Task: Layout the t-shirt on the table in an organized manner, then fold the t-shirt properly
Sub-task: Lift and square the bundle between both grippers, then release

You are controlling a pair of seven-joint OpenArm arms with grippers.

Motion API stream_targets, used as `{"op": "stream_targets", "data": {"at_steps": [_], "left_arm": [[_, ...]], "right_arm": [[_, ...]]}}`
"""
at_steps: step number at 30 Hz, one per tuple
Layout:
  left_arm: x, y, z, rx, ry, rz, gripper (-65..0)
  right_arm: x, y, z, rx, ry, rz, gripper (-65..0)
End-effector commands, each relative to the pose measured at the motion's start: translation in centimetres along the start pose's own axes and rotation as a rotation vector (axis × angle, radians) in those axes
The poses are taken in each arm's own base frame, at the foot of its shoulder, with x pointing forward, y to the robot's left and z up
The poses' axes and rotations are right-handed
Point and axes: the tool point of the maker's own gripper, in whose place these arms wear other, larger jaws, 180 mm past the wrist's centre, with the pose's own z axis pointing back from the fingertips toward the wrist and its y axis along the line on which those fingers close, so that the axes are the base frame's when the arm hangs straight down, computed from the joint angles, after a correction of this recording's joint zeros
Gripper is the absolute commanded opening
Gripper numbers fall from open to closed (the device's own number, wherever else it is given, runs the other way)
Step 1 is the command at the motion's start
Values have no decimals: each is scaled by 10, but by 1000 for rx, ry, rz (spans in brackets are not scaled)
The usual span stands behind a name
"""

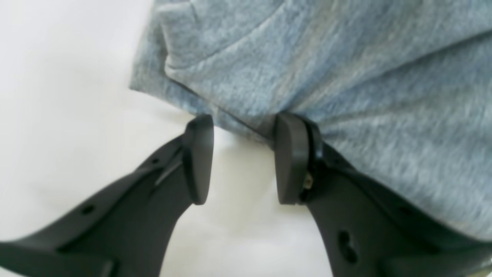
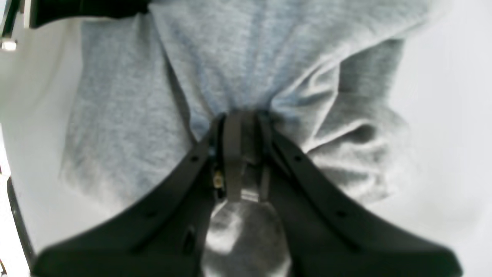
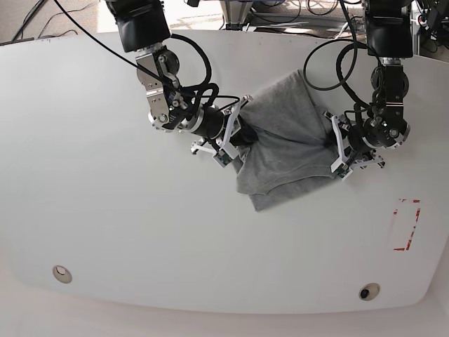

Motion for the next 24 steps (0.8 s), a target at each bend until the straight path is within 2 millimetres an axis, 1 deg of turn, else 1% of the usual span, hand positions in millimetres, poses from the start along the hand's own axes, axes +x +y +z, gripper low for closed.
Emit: {"op": "stream_targets", "data": {"at_steps": [1,2,4,9,10,12,13,15,17,18,19,22,24], "left_arm": [[19,10,5,25,-31,-29,-411],[24,10,6,27,-43,-33,-411],[38,8,9,33,-77,-43,-411],[71,11,34,87,-172,-109,-411],[79,10,40,98,-193,-124,-411],[83,5,47,106,-213,-142,-411],[86,2,51,110,-226,-154,-411],[89,-6,56,109,-246,-163,-411],[92,-15,56,96,-263,-156,-411],[91,-23,54,81,-265,-144,-411],[91,-26,53,74,-266,-139,-411],[83,-39,47,47,-254,-119,-411],[76,-51,42,21,-242,-104,-411]], "right_arm": [[18,7,15,-12,-22,45,-591],[20,8,18,-16,-19,55,-591],[31,11,26,-25,-28,89,-591],[58,15,41,-55,-59,161,-591],[64,12,46,-72,-68,169,-591],[72,4,52,-98,-78,176,-591],[79,-2,55,-113,-87,182,-591],[86,-10,57,-131,-90,195,-591],[85,-16,54,-134,-76,193,-591],[81,-23,51,-136,-58,187,-591],[79,-27,50,-139,-48,184,-591],[77,-38,44,-135,-51,169,-591],[68,-43,36,-123,-58,132,-591]]}}
